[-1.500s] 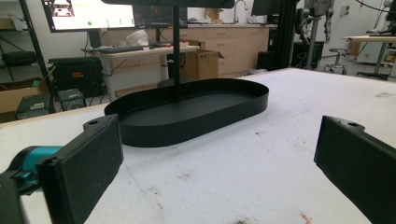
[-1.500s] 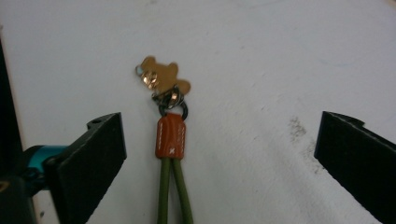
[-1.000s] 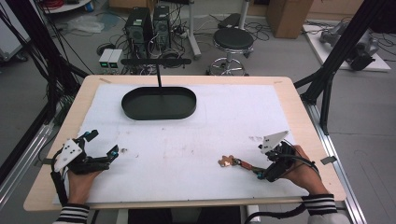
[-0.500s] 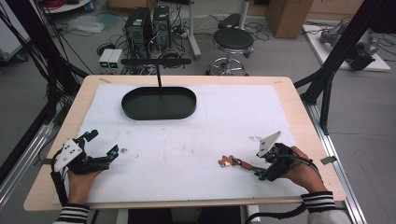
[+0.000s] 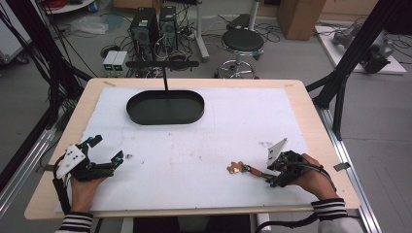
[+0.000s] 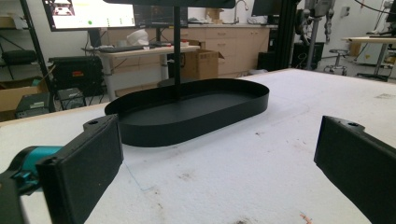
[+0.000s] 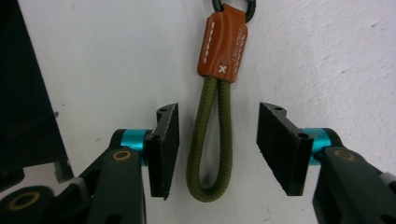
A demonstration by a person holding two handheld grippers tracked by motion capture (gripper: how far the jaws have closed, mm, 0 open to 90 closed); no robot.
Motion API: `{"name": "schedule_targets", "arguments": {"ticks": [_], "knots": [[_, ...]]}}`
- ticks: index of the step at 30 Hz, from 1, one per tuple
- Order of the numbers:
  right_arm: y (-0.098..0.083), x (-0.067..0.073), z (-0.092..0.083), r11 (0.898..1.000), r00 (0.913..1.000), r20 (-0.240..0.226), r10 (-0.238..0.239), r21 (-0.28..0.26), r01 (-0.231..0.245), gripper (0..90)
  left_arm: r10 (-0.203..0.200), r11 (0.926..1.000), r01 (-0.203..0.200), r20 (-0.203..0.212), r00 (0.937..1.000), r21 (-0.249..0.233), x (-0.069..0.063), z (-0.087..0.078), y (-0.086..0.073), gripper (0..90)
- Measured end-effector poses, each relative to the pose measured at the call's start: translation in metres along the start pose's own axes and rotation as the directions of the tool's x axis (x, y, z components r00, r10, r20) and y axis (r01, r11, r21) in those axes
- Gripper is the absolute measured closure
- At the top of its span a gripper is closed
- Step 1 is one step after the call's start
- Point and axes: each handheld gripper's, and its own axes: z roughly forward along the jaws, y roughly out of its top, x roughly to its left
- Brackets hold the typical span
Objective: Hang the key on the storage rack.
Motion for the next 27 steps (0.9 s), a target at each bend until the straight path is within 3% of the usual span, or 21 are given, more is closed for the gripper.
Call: {"name": "schedule_targets", "arguments": {"ticks": [10, 13, 16, 17, 21, 27], "knots": [[0.0002, -0.0009, 0.0031, 0.999, 0.9999, -0.014, -0.003, 0.038, 0.004, 56.6, 0.001, 1.0, -0.001, 0.001, 1.0, 0.001, 0.0, -0.0001, 0.0001, 1.7], [0.0002, -0.0023, 0.0034, 0.999, 0.9996, -0.027, -0.005, 0.053, 0.006, 65.8, 0.002, 1.0, -0.002, 0.001, 1.0, 0.001, -0.0001, -0.0001, 0.0001, 1.7], [0.0005, -0.0025, 0.0035, 0.998, 0.9997, -0.024, -0.003, 0.064, 0.005, 68.4, 0.001, 1.0, -0.001, 0.0, 1.0, 0.001, -0.0001, 0.0, 0.0001, 1.7], [0.0019, -0.0025, 0.0051, 0.996, 0.9997, -0.024, -0.01, 0.087, 0.013, 75.6, 0.003, 1.0, -0.003, 0.002, 1.0, 0.001, 0.0, 0.0, 0.0001, 1.7], [0.0043, -0.0042, 0.0056, 0.994, 0.9993, -0.036, 0.012, 0.107, -0.008, 78.5, 0.001, 1.0, -0.001, 0.001, 1.0, 0.001, 0.0, -0.0001, 0.0001, 1.7], [0.004, -0.0041, 0.0052, 0.995, 0.9993, -0.036, 0.007, 0.104, -0.003, 79.2, 0.003, 1.0, -0.003, 0.001, 1.0, 0.002, -0.0001, -0.0001, 0.0001, 1.7]]}}
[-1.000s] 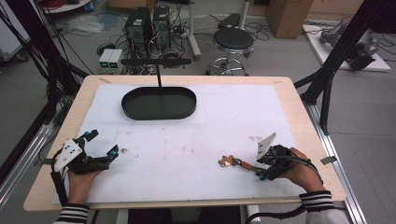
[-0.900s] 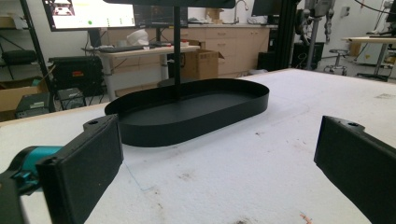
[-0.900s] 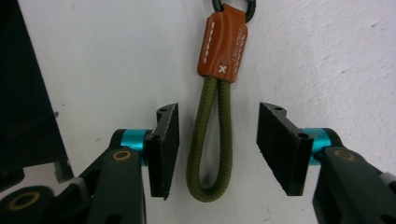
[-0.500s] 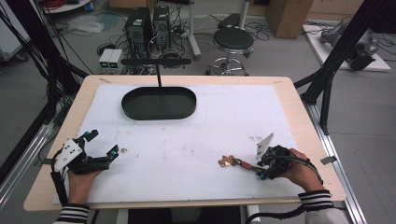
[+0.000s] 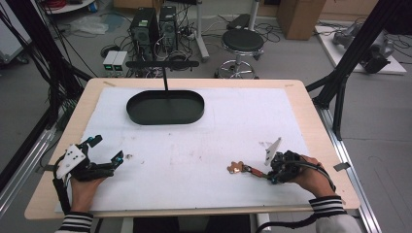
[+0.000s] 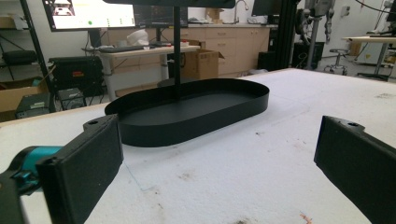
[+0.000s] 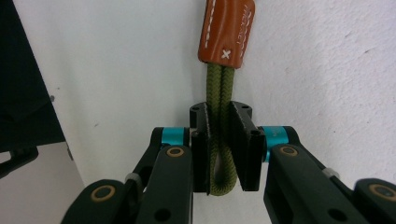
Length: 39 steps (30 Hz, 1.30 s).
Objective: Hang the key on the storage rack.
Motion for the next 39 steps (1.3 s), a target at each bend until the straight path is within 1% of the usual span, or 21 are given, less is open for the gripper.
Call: {"name": "schedule_targets", "arguments": {"ticks": [8, 12, 13, 18, 21, 22, 23, 24, 25, 28, 29, 30, 31, 32, 33, 34, 35, 36, 37, 38, 39], "knots": [[-0.005, -0.001, -0.001, 0.999, 0.9996, 0.007, 0.028, -0.042, -0.028, 79.7, -0.004, 1.0, 0.004, -0.001, 1.0, -0.001, 0.0, 0.0, 0.0, 1.7], [-0.006, -0.004, -0.005, 0.991, 0.9972, 0.019, 0.072, -0.114, -0.069, 79.9, 0.0, 1.0, 0.0, 0.003, 1.0, 0.007, 0.0, 0.001, 0.001, 1.7], [-0.006, -0.007, -0.008, 0.983, 0.9966, 0.021, 0.08, -0.166, -0.075, 79.9, -0.002, 1.0, 0.002, 0.004, 1.0, 0.009, 0.0, 0.001, 0.001, 1.7], [-0.004, -0.009, -0.012, 0.965, 0.9959, 0.03, 0.086, -0.251, -0.075, 79.9, -0.004, 0.9997, 0.003, 0.025, 0.9997, 0.022, -0.001, 0.004, 0.003, 1.7], [0.0, -0.01, -0.014, 0.946, 0.9955, 0.042, 0.085, -0.317, -0.068, 80.2, -0.014, 0.9997, 0.013, 0.047, 0.9988, 0.021, -0.003, 0.005, 0.006, 1.7], [0.003, -0.011, -0.014, 0.934, 0.9942, 0.061, 0.089, -0.353, -0.062, 80.3, -0.006, 0.9996, 0.004, 0.06, 0.9982, 0.027, -0.004, 0.007, 0.01, 1.7], [0.003, -0.011, -0.014, 0.934, 0.9942, 0.061, 0.089, -0.353, -0.062, 80.3, -0.006, 0.9996, 0.004, 0.06, 0.9982, 0.027, -0.004, 0.007, 0.01, 1.7], [0.005, -0.011, -0.014, 0.917, 0.9936, 0.069, 0.09, -0.395, -0.056, 80.4, -0.016, 0.9998, 0.015, 0.084, 0.9963, 0.012, -0.006, 0.008, 0.016, 1.7], [0.005, -0.011, -0.014, 0.917, 0.9936, 0.069, 0.09, -0.395, -0.056, 80.4, -0.016, 0.9998, 0.015, 0.084, 0.9963, 0.012, -0.006, 0.008, 0.016, 1.7], [0.014, -0.013, -0.012, 0.885, 0.9947, 0.073, 0.072, -0.465, -0.03, 80.3, -0.027, 0.9996, 0.028, 0.126, 0.9916, -0.008, -0.009, 0.012, 0.025, 1.7], [0.014, -0.013, -0.012, 0.885, 0.9947, 0.073, 0.072, -0.465, -0.03, 80.3, -0.029, 0.9995, 0.03, 0.147, 0.9888, -0.007, -0.01, 0.014, 0.029, 1.7], [0.018, -0.015, -0.013, 0.862, 0.9958, 0.064, 0.066, -0.507, -0.025, 80.3, -0.028, 0.9996, 0.029, 0.167, 0.9856, -0.006, -0.01, 0.016, 0.032, 1.7], [0.018, -0.015, -0.013, 0.862, 0.9958, 0.064, 0.066, -0.507, -0.025, 80.3, -0.03, 0.9995, 0.032, 0.187, 0.9819, -0.009, -0.011, 0.019, 0.035, 1.7], [0.022, -0.016, -0.015, 0.838, 0.9968, 0.052, 0.06, -0.545, -0.022, 80.3, -0.05, 0.9987, 0.052, 0.228, 0.9724, -0.002, -0.01, 0.023, 0.042, 1.7], [0.022, -0.016, -0.015, 0.838, 0.9968, 0.052, 0.06, -0.545, -0.022, 80.3, -0.05, 0.9987, 0.052, 0.228, 0.9724, -0.002, -0.01, 0.023, 0.042, 1.7], [0.027, -0.018, -0.016, 0.811, 0.9977, 0.044, 0.052, -0.585, -0.016, 80.3, -0.052, 0.9987, 0.05, 0.257, 0.965, 0.013, -0.009, 0.028, 0.048, 1.7], [0.027, -0.018, -0.016, 0.811, 0.9977, 0.044, 0.052, -0.585, -0.016, 80.3, -0.052, 0.9987, 0.05, 0.257, 0.965, 0.013, -0.009, 0.028, 0.048, 1.7], [0.032, -0.019, -0.017, 0.791, 0.9983, 0.035, 0.046, -0.612, -0.015, 80.3, -0.051, 0.9986, 0.045, 0.277, 0.9594, 0.026, -0.009, 0.031, 0.051, 1.7], [0.034, -0.02, -0.018, 0.779, 0.9987, 0.033, 0.039, -0.626, -0.01, 80.3, -0.05, 0.9984, 0.04, 0.298, 0.9534, 0.04, -0.009, 0.034, 0.053, 1.7], [0.034, -0.02, -0.018, 0.779, 0.9987, 0.033, 0.039, -0.626, -0.01, 80.3, -0.041, 0.9983, 0.025, 0.313, 0.9488, 0.053, -0.01, 0.037, 0.056, 1.7], [0.037, -0.021, -0.018, 0.77, 0.999, 0.026, 0.035, -0.638, -0.01, 80.3, -0.029, 0.9978, 0.008, 0.324, 0.9458, 0.065, -0.011, 0.04, 0.059, 1.7]]}}
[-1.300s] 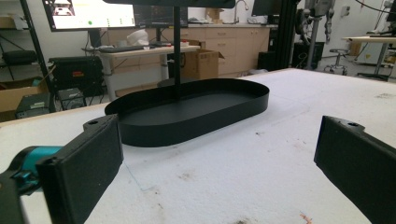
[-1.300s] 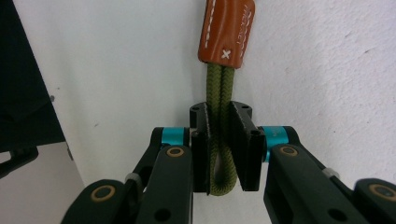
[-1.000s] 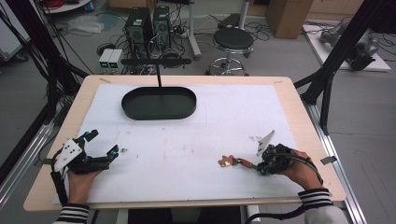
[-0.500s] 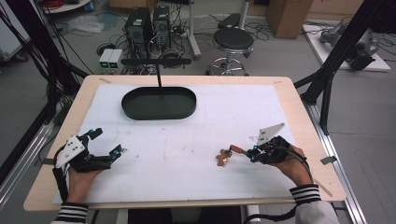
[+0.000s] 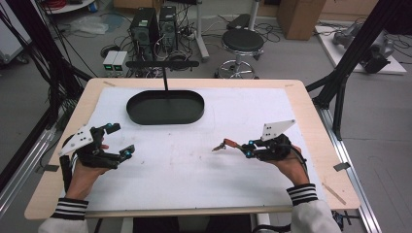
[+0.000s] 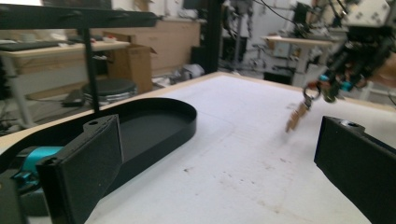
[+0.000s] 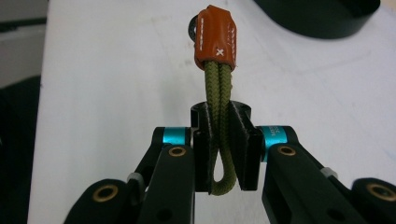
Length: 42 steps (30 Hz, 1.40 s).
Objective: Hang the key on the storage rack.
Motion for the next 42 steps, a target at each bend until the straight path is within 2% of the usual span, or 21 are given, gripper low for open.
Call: {"name": "schedule_targets", "arguments": {"ticks": [2, 3, 4, 5, 6, 9, 10, 13, 18, 20, 24, 26, 27, 28, 32, 33, 34, 35, 36, 38, 42], "knots": [[0.005, -0.002, 0.003, 0.999, 0.9997, -0.022, -0.001, -0.042, 0.0, 80.2, 0.02, 0.9996, -0.021, 0.019, 0.9996, 0.021, 0.0, 0.006, 0.006, 1.7], [0.011, -0.003, 0.004, 0.997, 0.9986, -0.053, -0.009, -0.075, 0.005, 80.2, 0.027, 0.9992, -0.028, 0.031, 0.9991, 0.029, 0.001, 0.009, 0.008, 1.7], [0.015, -0.003, 0.005, 0.996, 0.9982, -0.055, -0.022, -0.083, 0.017, 80.2, 0.024, 0.9988, -0.026, 0.061, 0.9979, 0.041, 0.001, 0.016, 0.013, 1.7], [0.019, -0.004, 0.005, 0.996, 0.9975, -0.065, -0.027, -0.09, 0.021, 80.2, 0.024, 0.9988, -0.026, 0.061, 0.9979, 0.041, 0.001, 0.016, 0.013, 1.7], [0.019, -0.004, 0.005, 0.996, 0.9975, -0.065, -0.027, -0.09, 0.021, 80.2, 0.023, 0.9985, -0.027, 0.079, 0.9966, 0.048, 0.001, 0.02, 0.016, 1.7], [0.032, -0.006, 0.006, 0.993, 0.9954, -0.08, -0.053, -0.111, 0.044, 80.2, 0.045, 0.9958, -0.055, 0.131, 0.9903, 0.074, -0.001, 0.032, 0.026, 1.7], [0.042, -0.008, 0.006, 0.991, 0.9937, -0.085, -0.073, -0.118, 0.063, 80.2, 0.049, 0.9952, -0.06, 0.142, 0.9886, 0.077, -0.001, 0.035, 0.028, 1.7], [0.051, -0.008, 0.007, 0.989, 0.9916, -0.092, -0.091, -0.127, 0.079, 80.2, 0.064, 0.9924, -0.08, 0.164, 0.9844, 0.093, -0.002, 0.045, 0.035, 1.8], [0.073, -0.01, 0.011, 0.984, 0.9845, -0.104, -0.141, -0.126, 0.128, 80.2, 0.072, 0.987, -0.101, 0.221, 0.9727, 0.125, -0.006, 0.062, 0.046, 1.8], [0.076, -0.01, 0.012, 0.983, 0.9826, -0.113, -0.147, -0.125, 0.133, 80.2, 0.073, 0.9838, -0.11, 0.244, 0.967, 0.142, -0.008, 0.068, 0.051, 1.8], [0.086, -0.01, 0.016, 0.981, 0.9777, -0.115, -0.176, -0.107, 0.164, 80.1, 0.07, 0.9765, -0.128, 0.306, 0.9496, 0.173, -0.012, 0.08, 0.062, 1.8], [0.089, -0.01, 0.018, 0.98, 0.976, -0.12, -0.182, -0.099, 0.17, 80.2, 0.078, 0.9701, -0.147, 0.325, 0.9424, 0.193, -0.016, 0.086, 0.068, 1.8], [0.092, -0.01, 0.019, 0.98, 0.9742, -0.126, -0.187, -0.098, 0.175, 80.2, 0.079, 0.9642, -0.16, 0.347, 0.9347, 0.211, -0.019, 0.092, 0.073, 1.8], [0.092, -0.01, 0.019, 0.98, 0.9742, -0.126, -0.187, -0.098, 0.175, 80.2, 0.079, 0.9642, -0.16, 0.347, 0.9347, 0.211, -0.019, 0.092, 0.073, 1.8], [0.096, -0.01, 0.024, 0.979, 0.9718, -0.134, -0.194, -0.087, 0.183, 80.1, 0.09, 0.9514, -0.192, 0.377, 0.9217, 0.241, -0.028, 0.106, 0.081, 1.8], [0.098, -0.01, 0.026, 0.979, 0.9705, -0.139, -0.197, -0.083, 0.187, 80.1, 0.095, 0.944, -0.209, 0.396, 0.9131, 0.255, -0.032, 0.113, 0.085, 1.8], [0.098, -0.01, 0.026, 0.979, 0.9705, -0.139, -0.197, -0.083, 0.187, 80.1, 0.095, 0.944, -0.209, 0.396, 0.9131, 0.255, -0.032, 0.113, 0.085, 1.8], [0.099, -0.009, 0.028, 0.978, 0.9694, -0.14, -0.202, -0.076, 0.193, 80.1, 0.099, 0.9384, -0.222, 0.408, 0.9076, 0.265, -0.033, 0.117, 0.086, 1.8], [0.099, -0.009, 0.028, 0.978, 0.9694, -0.14, -0.202, -0.076, 0.193, 80.1, 0.096, 0.935, -0.225, 0.415, 0.9046, 0.274, -0.035, 0.121, 0.087, 1.8], [0.099, -0.009, 0.031, 0.978, 0.968, -0.145, -0.204, -0.067, 0.196, 80.1, 0.101, 0.9231, -0.246, 0.43, 0.8971, 0.296, -0.038, 0.128, 0.089, 1.8], [0.1, -0.007, 0.036, 0.978, 0.9668, -0.147, -0.209, -0.049, 0.204, 80.1, 0.106, 0.9117, -0.268, 0.452, 0.8858, 0.312, -0.044, 0.14, 0.092, 2.6]]}}
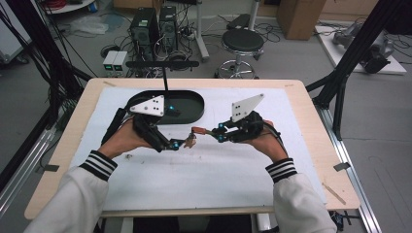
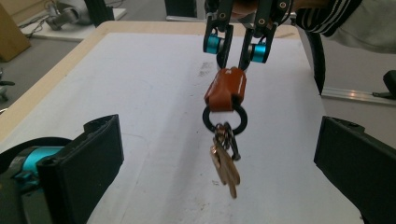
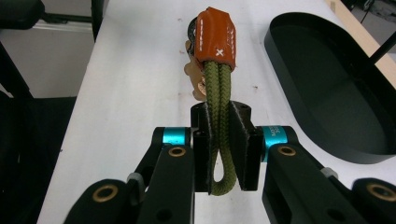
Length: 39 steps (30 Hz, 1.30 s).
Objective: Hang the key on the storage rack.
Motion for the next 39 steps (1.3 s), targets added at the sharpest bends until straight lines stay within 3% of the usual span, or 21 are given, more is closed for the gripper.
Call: {"name": "schedule_targets", "arguments": {"ticks": [1, 8, 12, 24, 25, 27, 31, 39], "knots": [[0.001, 0.001, 0.003, 1.0, 1.0, -0.008, 0.001, 0.005, -0.001, 80.1, 0.009, 0.9999, -0.009, 0.018, 0.9998, 0.009, 0.0, 0.004, 0.002, 7.7], [0.002, 0.002, 0.008, 1.0, 0.9998, -0.018, -0.013, 0.021, 0.013, 80.1, -0.006, 0.999, 0.004, 0.031, 0.9995, 0.044, 0.002, 0.014, 0.001, 9.1], [0.003, 0.004, 0.012, 0.999, 0.9994, -0.024, -0.024, 0.034, 0.025, 80.1, -0.009, 0.9978, 0.005, 0.049, 0.9988, 0.066, 0.002, 0.017, 0.001, 15.5], [0.007, 0.007, 0.021, 0.997, 0.9983, -0.038, -0.045, 0.062, 0.048, 80.1, -0.023, 0.9839, 0.004, 0.107, 0.994, 0.179, 0.0, 0.028, 0.003, 28.8], [0.007, 0.008, 0.022, 0.997, 0.9981, -0.04, -0.046, 0.064, 0.049, 80.0, -0.025, 0.9785, 0.001, 0.111, 0.9935, 0.206, -0.001, 0.031, 0.004, 31.0], [0.007, 0.008, 0.023, 0.996, 0.9977, -0.042, -0.054, 0.068, 0.057, 80.1, -0.026, 0.9748, -0.002, 0.12, 0.9924, 0.223, -0.001, 0.032, 0.005, 34.4], [0.007, 0.009, 0.024, 0.995, 0.9973, -0.049, -0.054, 0.078, 0.058, 80.0, -0.021, 0.9744, -0.007, 0.126, 0.9918, 0.225, -0.002, 0.034, 0.006, 39.5], [0.007, 0.01, 0.027, 0.994, 0.9969, -0.051, -0.061, 0.085, 0.065, 80.0, -0.033, 0.9663, -0.002, 0.131, 0.9908, 0.257, -0.003, 0.035, 0.007, 53.3]]}}
